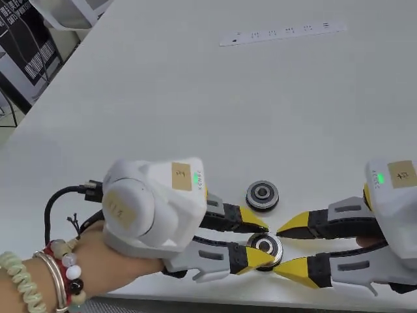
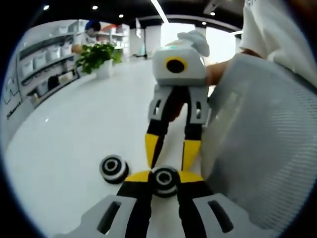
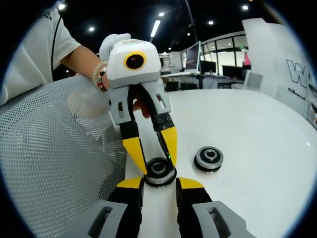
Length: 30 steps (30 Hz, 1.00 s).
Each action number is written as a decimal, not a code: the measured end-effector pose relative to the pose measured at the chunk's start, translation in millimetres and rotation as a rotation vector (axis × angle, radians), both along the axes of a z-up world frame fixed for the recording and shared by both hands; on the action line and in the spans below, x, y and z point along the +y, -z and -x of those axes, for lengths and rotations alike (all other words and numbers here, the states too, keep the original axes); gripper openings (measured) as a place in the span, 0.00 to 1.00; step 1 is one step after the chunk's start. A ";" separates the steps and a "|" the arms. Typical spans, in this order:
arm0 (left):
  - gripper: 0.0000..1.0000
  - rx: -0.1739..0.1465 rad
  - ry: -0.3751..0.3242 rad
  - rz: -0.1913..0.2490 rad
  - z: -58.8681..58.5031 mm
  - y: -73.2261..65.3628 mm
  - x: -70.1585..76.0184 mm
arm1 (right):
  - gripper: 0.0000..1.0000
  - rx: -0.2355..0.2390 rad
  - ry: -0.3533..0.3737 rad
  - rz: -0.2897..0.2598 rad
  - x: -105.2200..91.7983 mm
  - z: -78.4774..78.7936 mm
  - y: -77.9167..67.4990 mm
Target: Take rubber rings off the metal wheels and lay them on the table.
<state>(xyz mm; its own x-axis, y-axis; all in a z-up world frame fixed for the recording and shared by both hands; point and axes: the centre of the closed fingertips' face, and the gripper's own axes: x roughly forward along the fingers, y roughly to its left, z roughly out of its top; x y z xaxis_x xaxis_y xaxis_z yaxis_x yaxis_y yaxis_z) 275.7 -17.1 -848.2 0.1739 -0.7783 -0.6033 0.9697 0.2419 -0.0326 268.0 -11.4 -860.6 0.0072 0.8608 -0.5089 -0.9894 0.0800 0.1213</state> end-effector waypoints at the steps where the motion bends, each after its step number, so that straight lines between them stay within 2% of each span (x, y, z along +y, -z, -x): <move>1: 0.19 0.006 0.001 -0.008 0.8 -0.2 1.2 | 0.23 0.000 0.000 0.002 0.0 -0.2 0.6; 5: 0.17 -0.015 0.006 -0.007 0.9 -4.9 2.6 | 0.23 -0.003 0.003 0.011 -0.7 -1.8 2.9; 7: 0.17 -0.041 0.025 -0.019 2.0 -5.0 3.1 | 0.22 -0.003 0.003 0.007 -0.5 -1.9 2.6; 14: 0.14 -0.041 0.036 -0.020 3.6 -6.6 2.2 | 0.20 -0.015 -0.011 0.007 -0.5 -0.8 3.4; 30: 0.14 -0.047 0.039 -0.012 -2.0 -2.1 0.1 | 0.18 -0.056 -0.013 0.011 -3.7 -4.1 2.2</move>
